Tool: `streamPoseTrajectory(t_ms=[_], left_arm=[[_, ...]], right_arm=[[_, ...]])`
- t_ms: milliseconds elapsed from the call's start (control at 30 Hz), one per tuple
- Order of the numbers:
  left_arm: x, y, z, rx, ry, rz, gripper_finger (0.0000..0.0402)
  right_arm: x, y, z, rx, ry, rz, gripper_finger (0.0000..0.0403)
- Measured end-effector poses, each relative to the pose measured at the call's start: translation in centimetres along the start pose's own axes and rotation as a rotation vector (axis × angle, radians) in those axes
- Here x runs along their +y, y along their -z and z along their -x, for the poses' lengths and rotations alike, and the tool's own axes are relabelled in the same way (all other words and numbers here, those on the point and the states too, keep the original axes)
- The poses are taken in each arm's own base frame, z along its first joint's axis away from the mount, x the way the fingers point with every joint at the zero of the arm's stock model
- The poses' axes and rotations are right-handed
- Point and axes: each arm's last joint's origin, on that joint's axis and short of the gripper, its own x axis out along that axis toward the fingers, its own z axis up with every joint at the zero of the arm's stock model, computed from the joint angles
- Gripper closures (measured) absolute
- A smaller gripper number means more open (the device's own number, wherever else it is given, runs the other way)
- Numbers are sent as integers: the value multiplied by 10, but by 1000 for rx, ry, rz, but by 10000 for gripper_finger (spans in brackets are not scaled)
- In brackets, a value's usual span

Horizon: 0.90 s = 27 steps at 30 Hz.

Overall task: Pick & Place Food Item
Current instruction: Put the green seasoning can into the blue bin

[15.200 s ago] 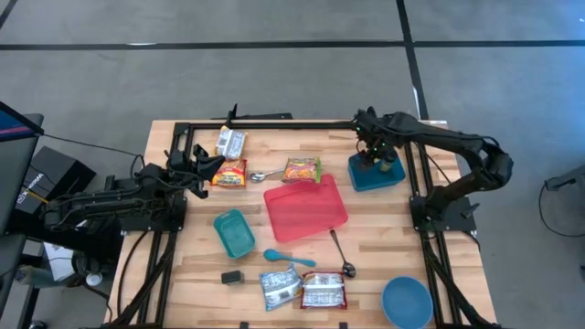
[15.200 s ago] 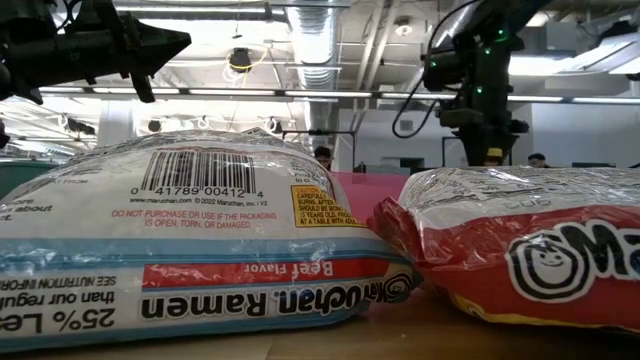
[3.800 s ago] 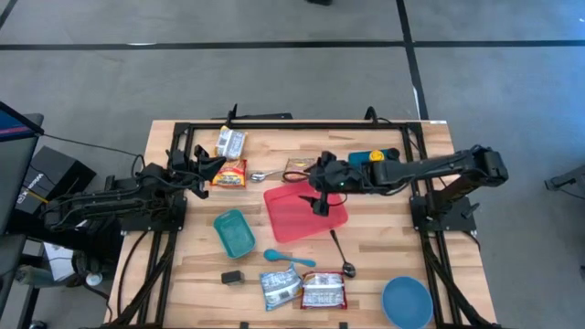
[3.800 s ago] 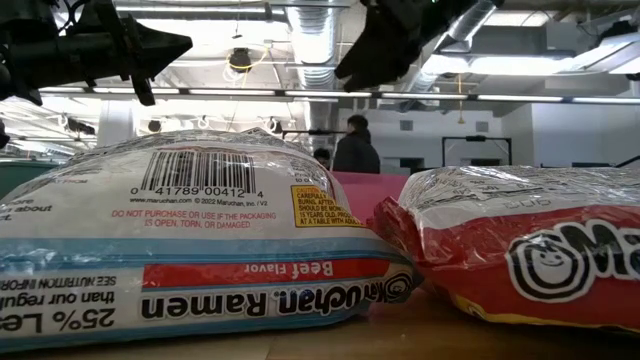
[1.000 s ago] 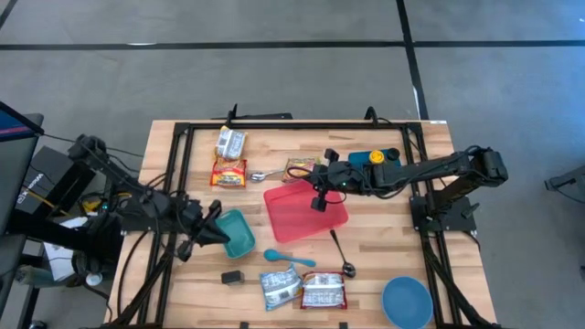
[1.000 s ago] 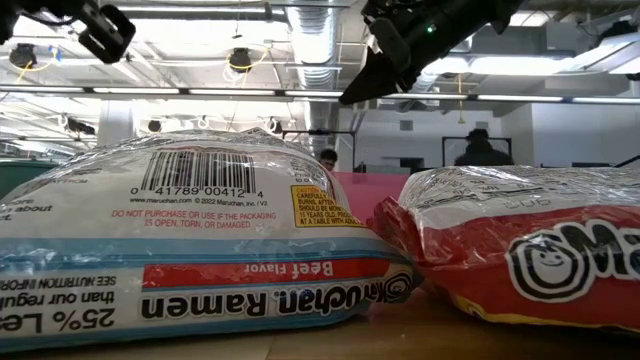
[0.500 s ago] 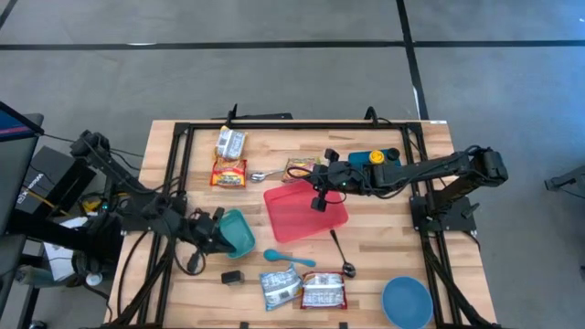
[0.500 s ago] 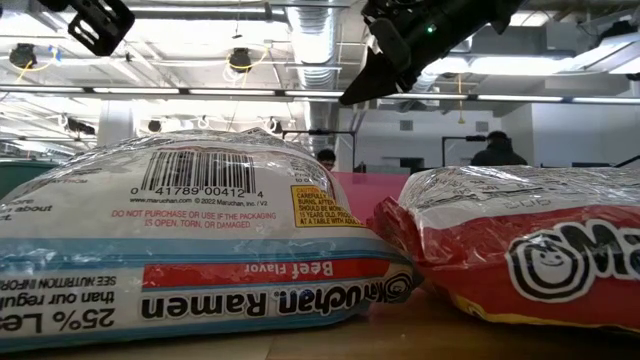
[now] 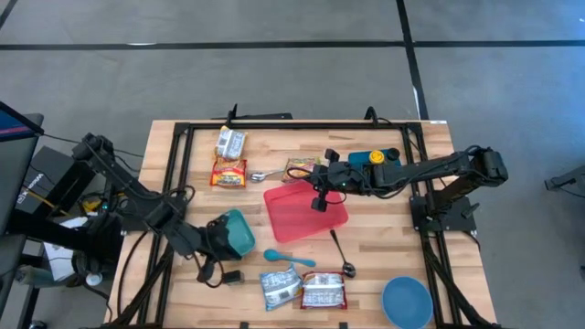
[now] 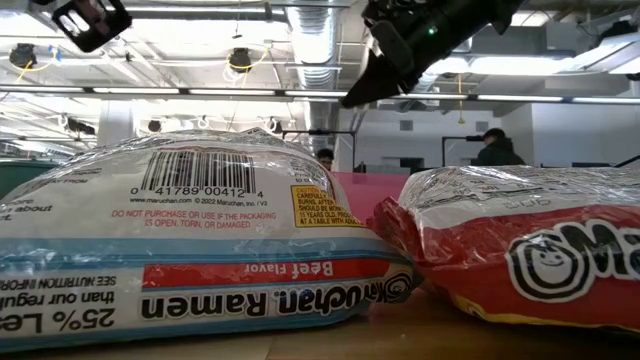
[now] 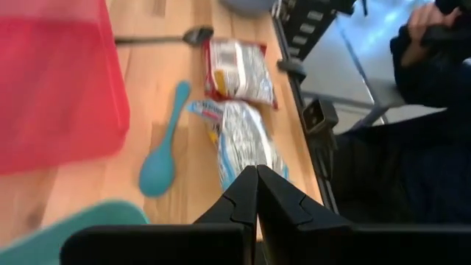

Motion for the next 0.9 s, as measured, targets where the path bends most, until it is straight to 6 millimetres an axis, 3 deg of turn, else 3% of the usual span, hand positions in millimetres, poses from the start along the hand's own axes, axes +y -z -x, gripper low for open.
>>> streamPoseTrajectory(t_ms=[333,600,900], left_arm=[[-3,3,-7,153,-43,213,401],[-16,-5,-21,196,-70,210,401],[-29,-12,-23,309,-186,295,401]], right_arm=[[-2,1,-1,7,7,17,403],[-10,1,-3,13,27,19,403],[-19,2,-6,18,48,7,403]])
